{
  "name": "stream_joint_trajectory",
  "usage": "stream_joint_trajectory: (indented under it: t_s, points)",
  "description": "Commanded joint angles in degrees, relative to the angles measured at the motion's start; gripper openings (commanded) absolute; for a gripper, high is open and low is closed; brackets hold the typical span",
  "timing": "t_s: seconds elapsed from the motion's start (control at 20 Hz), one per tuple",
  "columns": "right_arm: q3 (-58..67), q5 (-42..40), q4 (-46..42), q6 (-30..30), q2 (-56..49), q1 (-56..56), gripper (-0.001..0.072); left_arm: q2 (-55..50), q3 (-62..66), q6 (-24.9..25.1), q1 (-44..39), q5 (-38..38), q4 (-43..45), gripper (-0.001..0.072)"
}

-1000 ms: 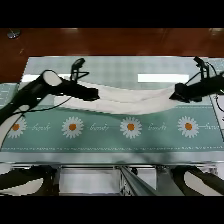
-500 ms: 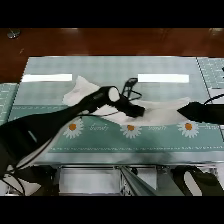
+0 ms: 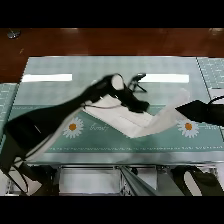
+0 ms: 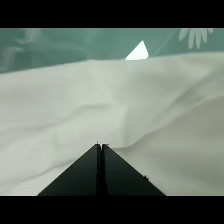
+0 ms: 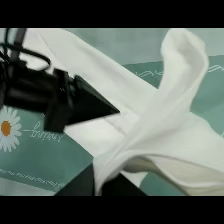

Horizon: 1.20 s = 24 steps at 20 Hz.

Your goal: Fold the shirts.

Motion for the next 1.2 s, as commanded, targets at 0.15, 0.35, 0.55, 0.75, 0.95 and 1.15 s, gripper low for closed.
stream_joint_trajectory:
  t_s: [0.15, 0.35, 0.55, 0.75, 0.95, 1.15]
  points:
    - [0.79, -7.96, 5.27, -0.15, -6.86, 11.69, 0.0033, 14.45, -0.59, -0.09, 24.46, -12.09, 9.81, 0.0018]
    - [12.04, -15.98, 3.85, -0.28, -23.41, 26.12, 0.0033, 36.06, -17.49, 5.99, 32.61, -4.98, 11.61, 0.0018]
    - [31.74, -17.66, 3.28, -0.7, -46.71, 35.54, 0.0033, 60.72, -43.76, 3.43, 31.8, 4.09, 11.06, 0.0019]
    - [53.59, -14.53, 3.32, 1.64, -68.5, 41.42, 0.0033, 75.71, -61.59, -2.25, 31.56, 5.01, 10.91, 0.0019]
    - [68.19, -15.34, 4.42, 5.81, -83.21, 43.91, 0.0156, 78.25, -66.4, -3.61, 31.56, 5.29, 10.91, 0.0019]
    - [68.26, -8.92, 13.22, 1.64, -84.28, 39.91, 0.0626, 77.18, -66.4, -3.61, 31.56, 8.55, 10.91, 0.0019]
